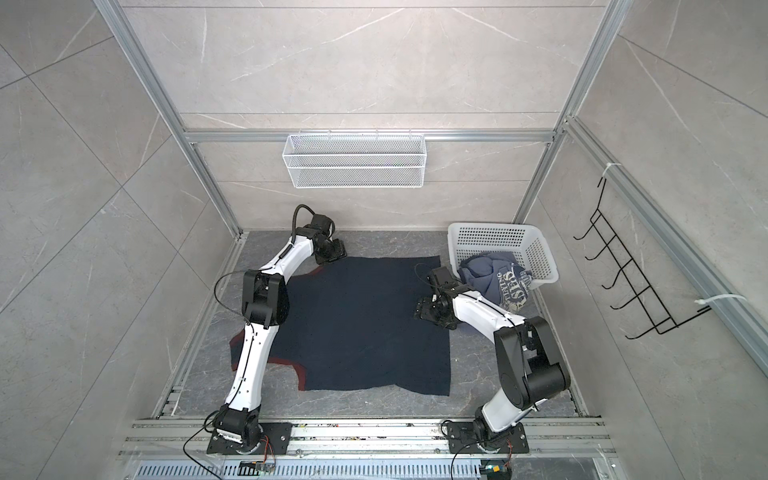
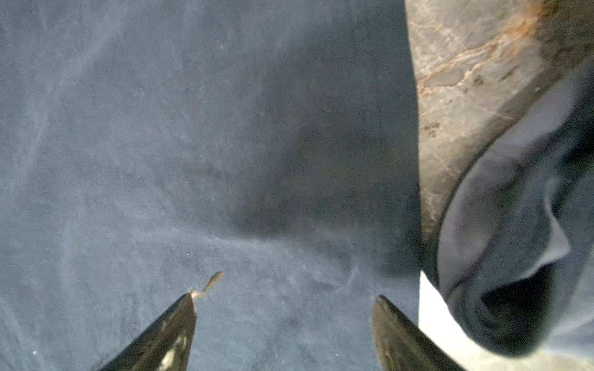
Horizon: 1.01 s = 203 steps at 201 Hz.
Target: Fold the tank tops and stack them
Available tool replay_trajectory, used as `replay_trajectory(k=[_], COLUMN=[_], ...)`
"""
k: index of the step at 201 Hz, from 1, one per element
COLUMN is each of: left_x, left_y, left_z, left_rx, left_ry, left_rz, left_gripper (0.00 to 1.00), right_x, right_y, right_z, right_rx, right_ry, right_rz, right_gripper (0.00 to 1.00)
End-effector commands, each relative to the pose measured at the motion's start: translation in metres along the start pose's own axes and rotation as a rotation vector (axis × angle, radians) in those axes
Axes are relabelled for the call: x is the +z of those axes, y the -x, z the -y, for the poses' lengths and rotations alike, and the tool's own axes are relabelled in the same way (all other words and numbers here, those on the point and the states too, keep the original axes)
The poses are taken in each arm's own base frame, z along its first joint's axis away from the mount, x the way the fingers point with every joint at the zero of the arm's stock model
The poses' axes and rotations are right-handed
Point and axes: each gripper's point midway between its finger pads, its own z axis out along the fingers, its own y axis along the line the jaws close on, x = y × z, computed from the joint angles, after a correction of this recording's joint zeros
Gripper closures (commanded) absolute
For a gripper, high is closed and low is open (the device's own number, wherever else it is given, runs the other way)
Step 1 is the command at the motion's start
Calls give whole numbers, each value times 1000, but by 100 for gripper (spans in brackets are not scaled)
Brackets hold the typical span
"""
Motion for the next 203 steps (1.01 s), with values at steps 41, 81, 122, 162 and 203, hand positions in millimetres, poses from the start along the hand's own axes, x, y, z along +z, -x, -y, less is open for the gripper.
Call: replay_trajectory(k=[41,81,122,162,203], left_x=[-136,-165,-183,-185,-191], left_y=[-5,-81,-182,-284,-357], left_z=[30,9,-10,-18,-20], left_rx=[3,-119,-105,-94,-101], left_ry=[-41,-71,-16,30,38], left_rz=[47,86,23,-92,-146], left_gripper=[16,16,17,17,17], right_x=[-39,-50,-58,-67,-61], right_y=[-8,-60,-126,-180,-203], right_z=[-22,-25,-7,4,3], right_rx=[-62,-68,22,130,161], right_ry=[70,69,37,65,101], right_rz=[22,-67,-182,-267,-332], right_gripper=[13,13,13,14,13])
